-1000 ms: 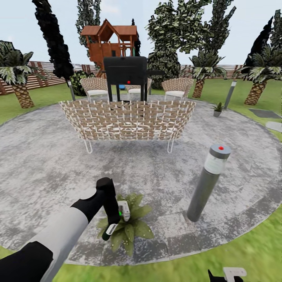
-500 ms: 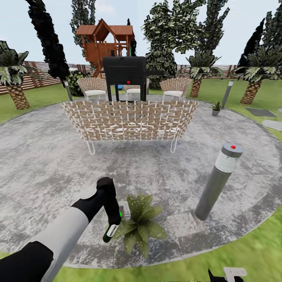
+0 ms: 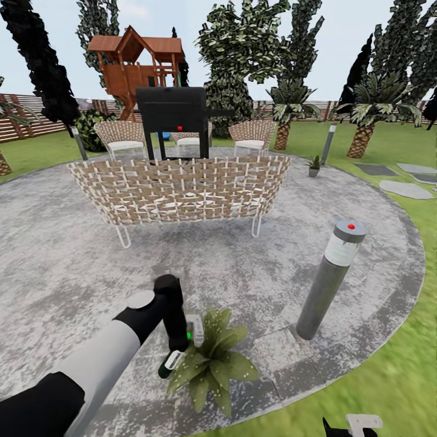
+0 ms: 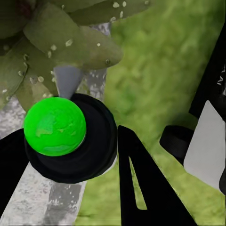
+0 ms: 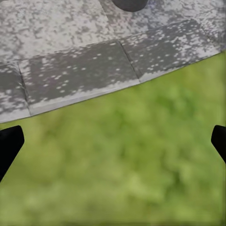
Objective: Pick up the pesticide atomizer in the garden and spray insectifuge to fully cover both potted plants in the garden.
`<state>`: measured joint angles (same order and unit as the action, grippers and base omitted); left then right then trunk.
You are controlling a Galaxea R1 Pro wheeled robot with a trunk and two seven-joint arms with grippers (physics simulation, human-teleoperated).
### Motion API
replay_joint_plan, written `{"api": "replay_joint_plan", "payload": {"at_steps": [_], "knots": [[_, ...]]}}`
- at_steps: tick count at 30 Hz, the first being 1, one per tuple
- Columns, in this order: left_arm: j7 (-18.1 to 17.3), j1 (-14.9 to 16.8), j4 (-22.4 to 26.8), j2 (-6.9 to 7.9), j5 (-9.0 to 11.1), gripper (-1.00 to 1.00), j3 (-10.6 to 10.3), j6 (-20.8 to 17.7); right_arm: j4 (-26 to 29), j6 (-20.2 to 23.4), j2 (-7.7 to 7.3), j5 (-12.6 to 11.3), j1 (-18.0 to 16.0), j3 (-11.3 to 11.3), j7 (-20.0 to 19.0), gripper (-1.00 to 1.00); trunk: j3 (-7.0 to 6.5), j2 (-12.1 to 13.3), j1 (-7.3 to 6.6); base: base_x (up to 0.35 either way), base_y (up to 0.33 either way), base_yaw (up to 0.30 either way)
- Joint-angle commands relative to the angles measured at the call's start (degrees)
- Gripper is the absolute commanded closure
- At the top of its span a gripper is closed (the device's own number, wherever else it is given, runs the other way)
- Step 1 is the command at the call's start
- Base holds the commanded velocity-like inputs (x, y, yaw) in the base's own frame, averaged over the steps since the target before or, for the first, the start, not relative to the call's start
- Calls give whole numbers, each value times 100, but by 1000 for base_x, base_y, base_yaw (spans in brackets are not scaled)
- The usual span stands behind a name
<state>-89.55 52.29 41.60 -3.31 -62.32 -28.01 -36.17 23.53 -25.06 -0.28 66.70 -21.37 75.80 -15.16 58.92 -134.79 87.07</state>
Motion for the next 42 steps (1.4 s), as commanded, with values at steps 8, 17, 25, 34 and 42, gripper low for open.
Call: {"api": "replay_joint_plan", "payload": {"at_steps": [8,17,25,34,42], "knots": [[-45,-102,-15,313,-137,100,30,374,3,-26,1,19,-7,42,-49,-100,5,-2,-1,0,0,-3],[-45,-61,276,67,-105,100,285,400,2,-26,1,19,-7,43,-49,-100,5,-2,-1,0,0,0],[-45,-85,360,67,-103,100,316,399,2,-26,1,19,-7,40,-49,-100,5,-2,-1,-70,0,0],[-45,-96,323,84,-96,100,325,400,2,-26,1,19,-7,40,-49,-100,5,-2,-1,-295,174,-63],[-45,-101,322,79,-96,100,305,392,2,-26,1,19,-7,40,-49,-100,5,-2,-1,-294,177,-267]]}}
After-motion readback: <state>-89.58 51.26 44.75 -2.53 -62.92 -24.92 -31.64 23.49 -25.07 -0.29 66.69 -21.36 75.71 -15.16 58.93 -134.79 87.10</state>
